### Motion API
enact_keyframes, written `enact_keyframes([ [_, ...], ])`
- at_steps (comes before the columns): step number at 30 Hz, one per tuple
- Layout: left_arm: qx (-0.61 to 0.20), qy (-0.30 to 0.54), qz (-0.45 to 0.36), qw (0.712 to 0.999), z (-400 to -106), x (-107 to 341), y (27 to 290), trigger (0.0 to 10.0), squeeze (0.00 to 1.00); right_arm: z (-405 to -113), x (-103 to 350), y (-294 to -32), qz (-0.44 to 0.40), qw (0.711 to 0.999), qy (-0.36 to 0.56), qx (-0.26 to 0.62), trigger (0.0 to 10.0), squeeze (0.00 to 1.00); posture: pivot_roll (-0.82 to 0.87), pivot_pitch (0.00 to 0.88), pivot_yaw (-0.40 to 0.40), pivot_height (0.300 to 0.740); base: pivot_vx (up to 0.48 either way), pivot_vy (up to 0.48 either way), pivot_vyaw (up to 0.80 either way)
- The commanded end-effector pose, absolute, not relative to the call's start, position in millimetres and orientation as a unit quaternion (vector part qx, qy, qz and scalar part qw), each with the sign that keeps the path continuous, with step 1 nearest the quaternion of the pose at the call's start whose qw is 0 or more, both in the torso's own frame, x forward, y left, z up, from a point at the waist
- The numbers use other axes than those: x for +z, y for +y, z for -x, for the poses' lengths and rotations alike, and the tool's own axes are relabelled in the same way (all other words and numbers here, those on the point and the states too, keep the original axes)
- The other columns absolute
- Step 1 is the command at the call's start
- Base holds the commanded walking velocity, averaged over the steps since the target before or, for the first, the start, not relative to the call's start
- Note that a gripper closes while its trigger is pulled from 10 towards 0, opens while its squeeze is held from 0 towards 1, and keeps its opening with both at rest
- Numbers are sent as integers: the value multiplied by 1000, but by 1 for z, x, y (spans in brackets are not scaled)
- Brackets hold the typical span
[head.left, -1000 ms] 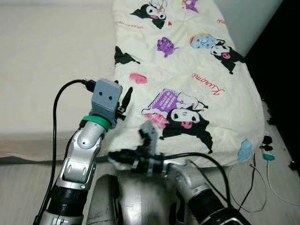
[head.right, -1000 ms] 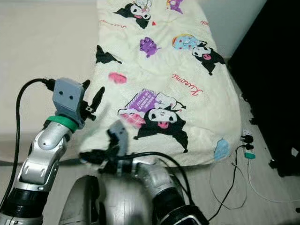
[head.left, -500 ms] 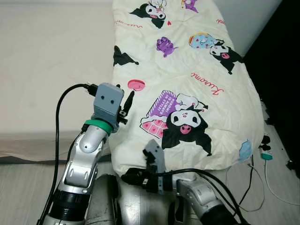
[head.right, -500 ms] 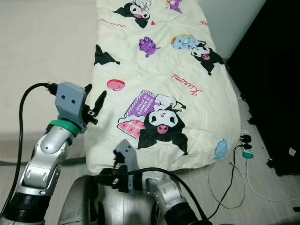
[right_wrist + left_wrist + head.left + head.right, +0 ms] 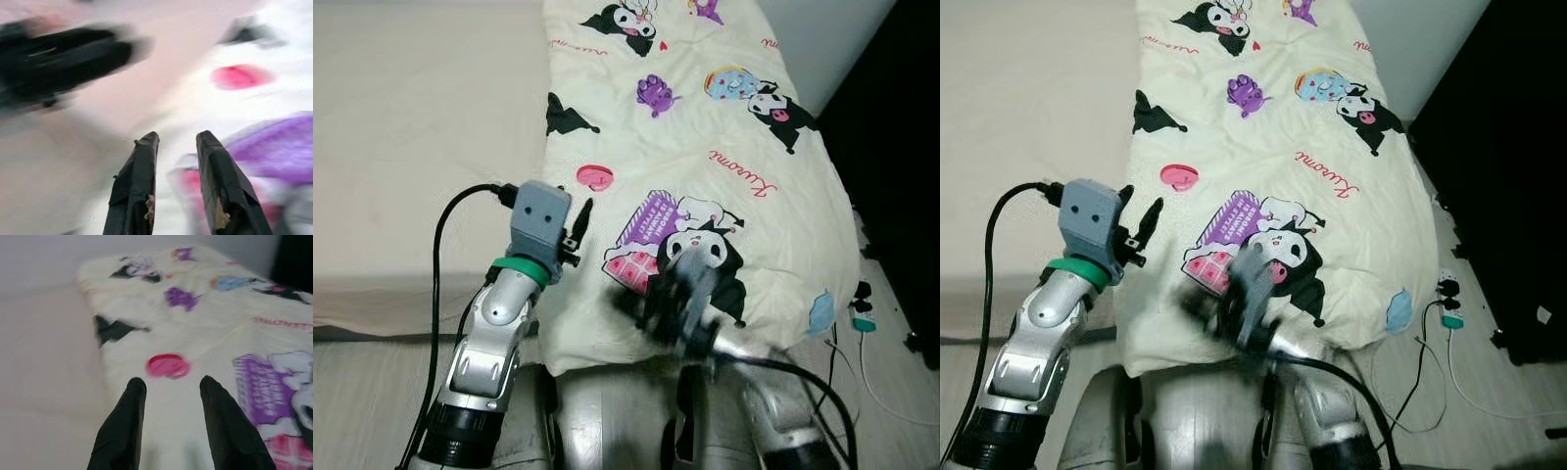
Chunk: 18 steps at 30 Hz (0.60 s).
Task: Clean up the room
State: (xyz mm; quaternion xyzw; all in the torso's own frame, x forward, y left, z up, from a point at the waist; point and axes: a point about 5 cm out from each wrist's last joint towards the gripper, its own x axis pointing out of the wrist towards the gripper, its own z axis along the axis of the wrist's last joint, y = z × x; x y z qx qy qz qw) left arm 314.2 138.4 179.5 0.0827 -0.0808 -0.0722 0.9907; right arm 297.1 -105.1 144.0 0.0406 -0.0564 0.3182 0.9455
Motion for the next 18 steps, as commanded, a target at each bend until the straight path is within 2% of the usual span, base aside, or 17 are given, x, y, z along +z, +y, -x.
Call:
enact_keyframes([
  [1,-41,-41,-68,996,-315,164,150,10000,0,-298,131,-126,-42,969,-42,238,10000,0,58,181,-20,595,0,0,0],
  [2,-10,-33,-68,997,-317,160,160,10000,0,-299,128,-138,-43,981,-45,182,10000,0,59,180,-20,595,0,0,0],
  [6,46,-22,-72,996,-320,157,179,10000,0,-294,118,-155,-29,992,-39,114,10000,0,59,178,-15,595,0,0,0],
  [9,62,-21,-114,991,-316,150,197,10000,0,-289,109,-169,7,997,-42,59,10000,0,51,177,-9,595,0,0,0],
  [14,57,-14,-115,992,-304,140,201,10000,0,-292,116,-175,31,997,-62,45,10000,0,45,172,-15,595,0,0,0],
  [18,55,-21,-85,995,-302,139,191,10000,0,-300,120,-181,34,996,-72,29,10000,0,50,165,-32,600,0,0,0],
])
